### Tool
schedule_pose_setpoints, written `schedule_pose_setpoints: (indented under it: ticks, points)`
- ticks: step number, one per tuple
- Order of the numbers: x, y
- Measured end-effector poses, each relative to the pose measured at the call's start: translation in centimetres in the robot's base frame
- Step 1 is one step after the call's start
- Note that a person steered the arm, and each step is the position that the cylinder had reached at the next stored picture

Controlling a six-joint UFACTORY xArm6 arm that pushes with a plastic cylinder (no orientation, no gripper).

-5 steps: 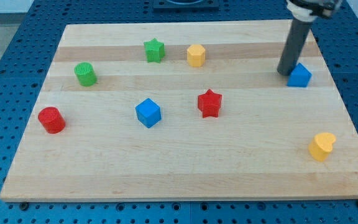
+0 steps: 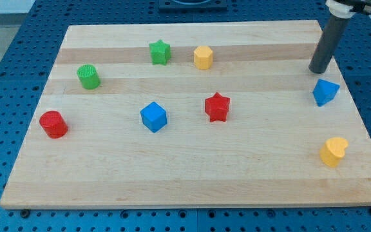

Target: Place blue triangle into yellow heart

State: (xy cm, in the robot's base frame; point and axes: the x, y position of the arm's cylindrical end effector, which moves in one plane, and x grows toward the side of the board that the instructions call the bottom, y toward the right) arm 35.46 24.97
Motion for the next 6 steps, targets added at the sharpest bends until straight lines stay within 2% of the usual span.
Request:
schedule_pose_setpoints:
  ticks: [1, 2, 4, 6]
  points:
    - [1.8, 0.0]
    - [6.0, 0.0]
    - [9.5, 0.0]
    - [14.7, 0.0]
